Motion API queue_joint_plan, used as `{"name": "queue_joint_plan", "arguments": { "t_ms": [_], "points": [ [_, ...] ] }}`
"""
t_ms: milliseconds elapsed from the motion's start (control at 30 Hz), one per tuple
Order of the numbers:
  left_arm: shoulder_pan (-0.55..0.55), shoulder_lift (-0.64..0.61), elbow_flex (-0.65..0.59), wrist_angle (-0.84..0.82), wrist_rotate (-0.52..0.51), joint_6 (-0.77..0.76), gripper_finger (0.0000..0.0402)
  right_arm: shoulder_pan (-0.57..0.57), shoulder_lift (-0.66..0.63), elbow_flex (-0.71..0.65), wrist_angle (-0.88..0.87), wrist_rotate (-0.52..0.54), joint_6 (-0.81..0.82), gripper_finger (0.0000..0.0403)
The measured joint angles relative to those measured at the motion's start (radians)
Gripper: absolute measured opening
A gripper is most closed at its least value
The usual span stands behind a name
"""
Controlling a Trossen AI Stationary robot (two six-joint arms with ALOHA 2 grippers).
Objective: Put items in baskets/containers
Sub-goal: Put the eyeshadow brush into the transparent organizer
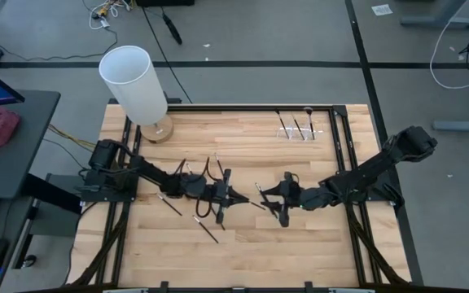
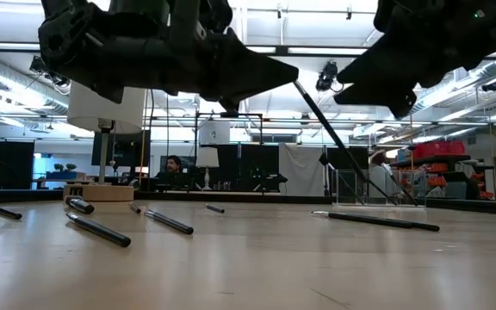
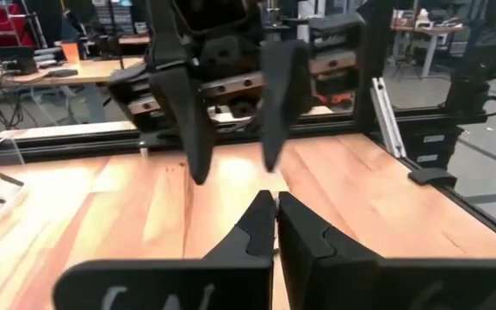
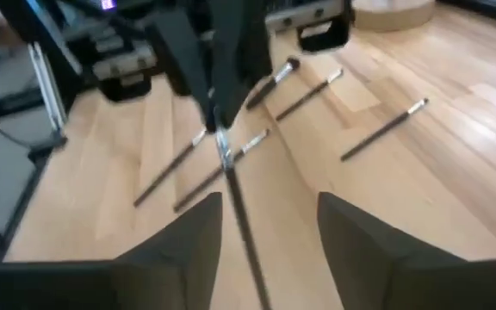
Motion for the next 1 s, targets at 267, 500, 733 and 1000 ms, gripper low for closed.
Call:
{"name": "queue_joint_plan", "arguments": {
  "t_ms": [267, 500, 733, 1000],
  "points": [
    [0.023, 0.0, 0.0, -0.002, -0.001, -0.001, 0.0009, -0.021, 0.105, 0.189, -0.301, -0.028, -0.043, 0.0203],
    [0.024, 0.0, 0.0, -0.011, -0.001, -0.008, 0.0007, -0.039, 0.225, 0.329, -0.355, -0.028, -0.142, 0.0173],
    [0.024, 0.0, 0.0, -0.011, -0.001, -0.009, 0.001, -0.046, 0.251, 0.365, -0.401, -0.028, -0.161, 0.0106],
    [0.023, 0.0, 0.0, -0.012, 0.003, -0.01, 0.0021, -0.046, 0.251, 0.365, -0.4, -0.024, -0.158, 0.0012]
  ]
}}
